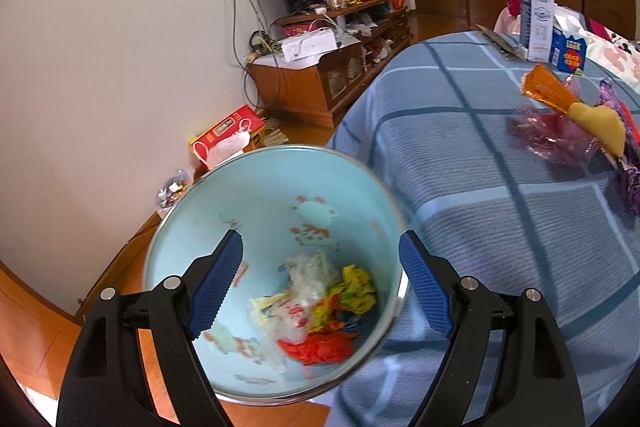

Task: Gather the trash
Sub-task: 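Grasp the patterned cloth rag on the table with the right tool, then grasp the pink plastic bag with the left tool, then carry the pink bag with the left tool while the right tool carries the cloth over the bin, then open the left tool over the bin while the right tool opens to drop the cloth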

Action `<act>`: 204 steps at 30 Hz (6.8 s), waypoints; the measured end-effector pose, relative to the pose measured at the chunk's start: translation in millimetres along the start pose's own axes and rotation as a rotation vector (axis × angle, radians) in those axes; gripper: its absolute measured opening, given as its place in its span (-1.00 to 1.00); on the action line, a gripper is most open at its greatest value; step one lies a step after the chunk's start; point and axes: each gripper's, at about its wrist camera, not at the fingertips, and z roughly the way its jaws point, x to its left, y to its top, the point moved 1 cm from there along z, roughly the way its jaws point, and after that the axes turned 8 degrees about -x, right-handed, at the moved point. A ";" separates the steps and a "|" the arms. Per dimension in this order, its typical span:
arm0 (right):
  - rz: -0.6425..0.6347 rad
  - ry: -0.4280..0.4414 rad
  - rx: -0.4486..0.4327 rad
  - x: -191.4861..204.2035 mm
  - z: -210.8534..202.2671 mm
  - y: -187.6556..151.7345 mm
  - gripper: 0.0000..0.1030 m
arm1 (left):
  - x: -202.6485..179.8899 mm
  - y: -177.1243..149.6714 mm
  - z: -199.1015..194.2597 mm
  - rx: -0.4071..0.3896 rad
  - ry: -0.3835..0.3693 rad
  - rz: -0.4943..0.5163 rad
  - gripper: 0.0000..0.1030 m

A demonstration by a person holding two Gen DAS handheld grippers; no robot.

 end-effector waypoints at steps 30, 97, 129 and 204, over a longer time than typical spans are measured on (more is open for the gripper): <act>0.147 0.078 -0.004 -65.6 -28.5 -32.9 -0.64 | -131.9 61.3 -35.1 -0.130 -0.206 0.089 0.53; 0.081 0.121 -0.088 -23.5 -43.9 -22.2 -0.63 | -84.8 58.6 -26.8 -0.149 -0.184 0.088 -1.00; -0.132 0.326 -0.169 127.6 -39.3 42.1 -0.63 | 41.1 27.0 -43.5 -0.157 0.008 -0.005 -1.00; -0.381 0.507 -0.149 286.6 -21.8 62.8 -0.63 | 149.4 -18.9 -31.6 -0.062 0.220 -0.117 -1.00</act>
